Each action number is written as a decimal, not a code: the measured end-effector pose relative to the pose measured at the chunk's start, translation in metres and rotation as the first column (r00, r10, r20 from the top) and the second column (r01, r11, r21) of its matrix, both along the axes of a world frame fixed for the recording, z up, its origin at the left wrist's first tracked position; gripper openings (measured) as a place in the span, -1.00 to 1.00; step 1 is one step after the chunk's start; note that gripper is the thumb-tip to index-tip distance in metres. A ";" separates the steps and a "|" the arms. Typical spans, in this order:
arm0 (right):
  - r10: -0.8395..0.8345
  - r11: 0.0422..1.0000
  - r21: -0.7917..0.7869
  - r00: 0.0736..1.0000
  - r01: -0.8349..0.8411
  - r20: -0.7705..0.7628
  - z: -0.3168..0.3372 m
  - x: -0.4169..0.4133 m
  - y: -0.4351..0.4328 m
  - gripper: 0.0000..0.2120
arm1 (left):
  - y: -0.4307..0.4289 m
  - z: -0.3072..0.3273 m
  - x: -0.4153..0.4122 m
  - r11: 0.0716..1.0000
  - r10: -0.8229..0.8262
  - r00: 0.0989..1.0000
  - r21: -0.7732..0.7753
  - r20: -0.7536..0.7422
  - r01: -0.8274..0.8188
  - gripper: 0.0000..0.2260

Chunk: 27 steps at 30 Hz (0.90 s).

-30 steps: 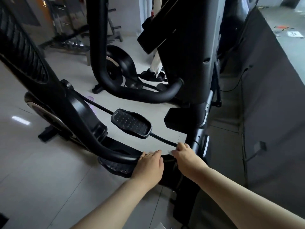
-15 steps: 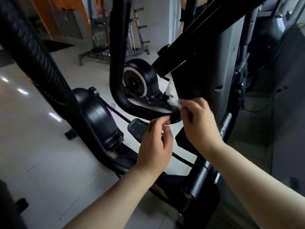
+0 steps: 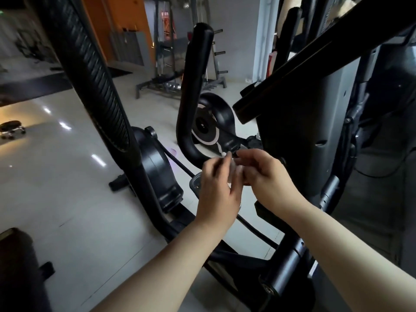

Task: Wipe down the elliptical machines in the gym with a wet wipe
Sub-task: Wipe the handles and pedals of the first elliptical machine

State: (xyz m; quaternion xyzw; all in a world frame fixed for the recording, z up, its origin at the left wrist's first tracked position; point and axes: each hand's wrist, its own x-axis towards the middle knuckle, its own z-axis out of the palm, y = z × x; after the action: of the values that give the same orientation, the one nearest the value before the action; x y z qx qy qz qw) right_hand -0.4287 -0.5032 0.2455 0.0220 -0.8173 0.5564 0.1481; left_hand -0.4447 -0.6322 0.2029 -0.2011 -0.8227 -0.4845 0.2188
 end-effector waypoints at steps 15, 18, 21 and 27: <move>-0.013 0.942 0.315 0.952 0.114 -0.307 -0.022 -0.014 -0.018 -0.70 | -0.062 0.017 -0.066 0.935 0.243 0.880 -0.142 -0.408 -0.324 -0.93; 0.015 0.916 0.390 0.962 0.096 -0.272 -0.020 -0.018 -0.024 -0.70 | -0.055 0.020 -0.066 0.919 0.363 0.871 -0.025 -0.331 -0.393 -0.79; 0.046 0.853 0.518 0.980 0.063 -0.195 -0.017 -0.021 -0.030 -0.70 | -0.045 0.002 -0.053 0.939 0.306 0.893 -0.053 -0.329 -0.341 -0.81; 0.068 0.831 0.556 0.988 0.019 -0.135 -0.013 -0.031 -0.033 -0.71 | -0.053 0.014 -0.064 0.905 0.424 0.853 0.179 -0.304 -0.386 -0.92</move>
State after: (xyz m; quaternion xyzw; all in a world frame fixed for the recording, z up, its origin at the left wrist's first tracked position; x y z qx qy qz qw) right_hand -0.4600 -0.5366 0.2329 0.1162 -0.9299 0.2936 0.1887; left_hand -0.5089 -0.6853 0.2172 -0.0901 -0.7686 -0.4312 0.4639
